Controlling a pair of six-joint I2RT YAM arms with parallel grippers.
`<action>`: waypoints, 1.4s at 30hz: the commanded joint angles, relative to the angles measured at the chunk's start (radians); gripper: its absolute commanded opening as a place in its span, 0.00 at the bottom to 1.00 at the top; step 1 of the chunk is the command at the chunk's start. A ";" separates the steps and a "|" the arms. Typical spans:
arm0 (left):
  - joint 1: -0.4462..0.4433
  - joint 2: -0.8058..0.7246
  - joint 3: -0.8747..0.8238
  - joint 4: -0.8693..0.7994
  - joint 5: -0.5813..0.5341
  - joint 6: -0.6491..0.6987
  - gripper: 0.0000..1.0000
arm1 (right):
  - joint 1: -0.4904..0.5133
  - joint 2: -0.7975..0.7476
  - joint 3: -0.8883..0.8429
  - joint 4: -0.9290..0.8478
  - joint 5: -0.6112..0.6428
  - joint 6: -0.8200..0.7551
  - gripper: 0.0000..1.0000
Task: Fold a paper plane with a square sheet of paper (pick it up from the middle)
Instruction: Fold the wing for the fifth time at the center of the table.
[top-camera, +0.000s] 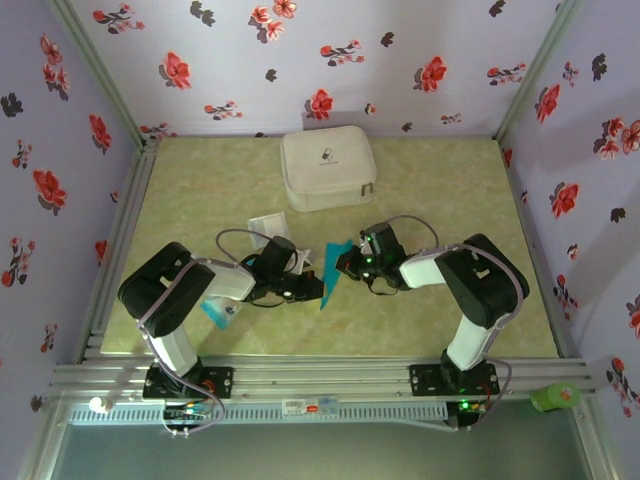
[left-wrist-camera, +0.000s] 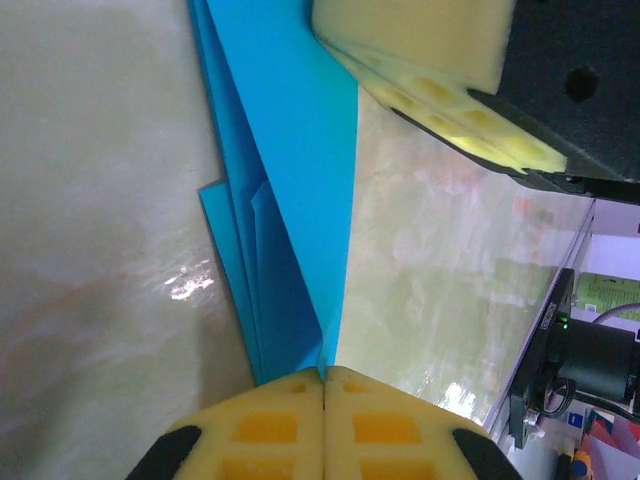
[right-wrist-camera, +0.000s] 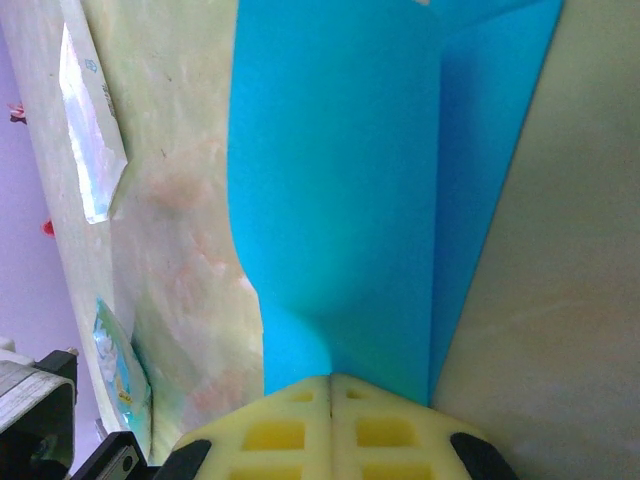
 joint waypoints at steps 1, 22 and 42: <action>0.000 0.006 -0.020 -0.088 0.046 0.034 0.10 | 0.000 0.064 -0.006 -0.074 0.075 0.005 0.03; -0.013 -0.035 0.004 -0.237 0.075 0.111 0.11 | 0.000 0.063 -0.003 -0.098 0.087 0.002 0.03; -0.014 -0.051 -0.003 -0.292 0.076 0.141 0.06 | 0.000 0.072 -0.001 -0.113 0.091 -0.001 0.03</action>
